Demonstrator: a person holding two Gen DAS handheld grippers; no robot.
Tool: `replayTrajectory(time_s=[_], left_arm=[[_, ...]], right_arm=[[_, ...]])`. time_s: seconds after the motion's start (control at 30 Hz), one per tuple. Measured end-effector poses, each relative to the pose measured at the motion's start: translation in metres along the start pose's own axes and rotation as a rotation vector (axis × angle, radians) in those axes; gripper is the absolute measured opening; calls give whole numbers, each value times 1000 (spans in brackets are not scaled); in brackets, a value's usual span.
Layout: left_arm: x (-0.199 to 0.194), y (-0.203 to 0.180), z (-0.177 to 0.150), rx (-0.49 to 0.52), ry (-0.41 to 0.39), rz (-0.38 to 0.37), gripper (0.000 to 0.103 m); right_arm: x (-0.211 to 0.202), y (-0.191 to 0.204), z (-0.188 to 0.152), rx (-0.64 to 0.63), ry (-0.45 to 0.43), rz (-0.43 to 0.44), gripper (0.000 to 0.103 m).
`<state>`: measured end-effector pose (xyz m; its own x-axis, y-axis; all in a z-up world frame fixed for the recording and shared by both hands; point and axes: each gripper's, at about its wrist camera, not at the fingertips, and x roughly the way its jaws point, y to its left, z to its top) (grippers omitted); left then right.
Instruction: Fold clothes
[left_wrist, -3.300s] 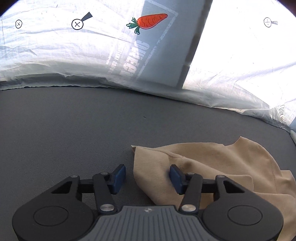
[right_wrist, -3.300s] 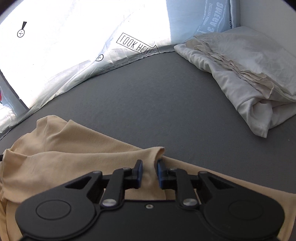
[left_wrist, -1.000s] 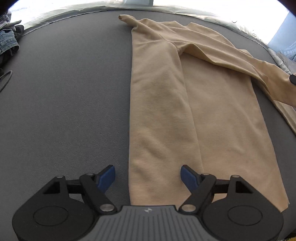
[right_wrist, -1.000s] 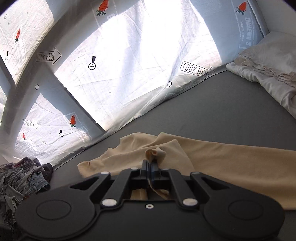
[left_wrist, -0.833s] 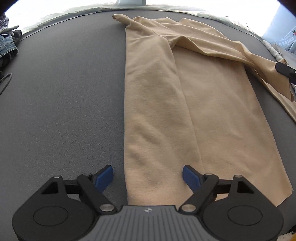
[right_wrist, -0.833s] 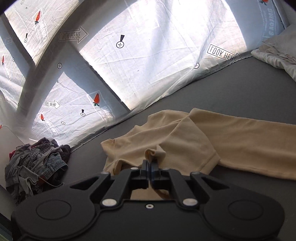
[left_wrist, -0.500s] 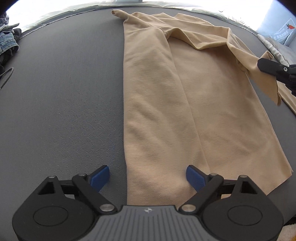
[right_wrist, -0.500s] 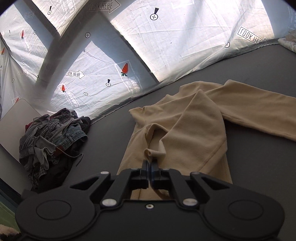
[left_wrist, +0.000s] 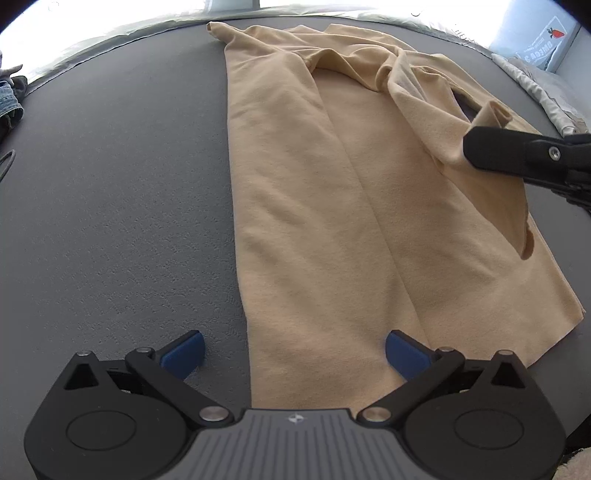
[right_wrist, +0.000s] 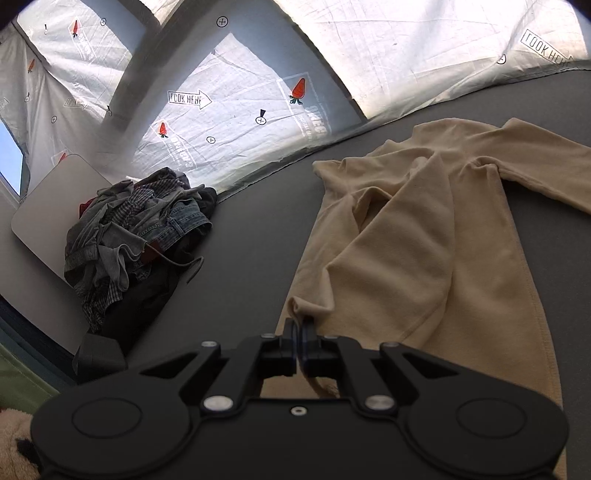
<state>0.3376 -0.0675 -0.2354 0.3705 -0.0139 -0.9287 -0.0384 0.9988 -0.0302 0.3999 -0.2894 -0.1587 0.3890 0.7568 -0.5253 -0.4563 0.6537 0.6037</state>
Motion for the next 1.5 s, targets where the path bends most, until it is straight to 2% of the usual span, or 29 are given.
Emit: replayTrajectory(time_s=[0.27,0.53,0.87,1.07,1.2,1.3,1.4,1.5], left_arm=[[-4,-1,-6,12,-19,-2,103],[-4,-3,-10,26,-31,-8,103],[-9,-1,-19,73,-53,-33,103],[-12,0,-24,94,-54,-45,103],[-13,-2,-28,105,-53,-52,103],[-14,-2,-32,108,-53,-59,103],[-16,1,-34,94,-36,-63,103],[-18,3,-36,83,-16,-70,103]], right_arm=[[-1,16,-18,2,31,38,3],[3,37,-27,-36,61,84,3],[10,49,-34,-21,83,146,3],[17,49,-41,11,116,110,9],[13,47,-42,50,87,110,20],[11,43,-41,87,55,88,22],[10,30,-43,183,40,16,22],[8,16,-49,256,37,-15,22]])
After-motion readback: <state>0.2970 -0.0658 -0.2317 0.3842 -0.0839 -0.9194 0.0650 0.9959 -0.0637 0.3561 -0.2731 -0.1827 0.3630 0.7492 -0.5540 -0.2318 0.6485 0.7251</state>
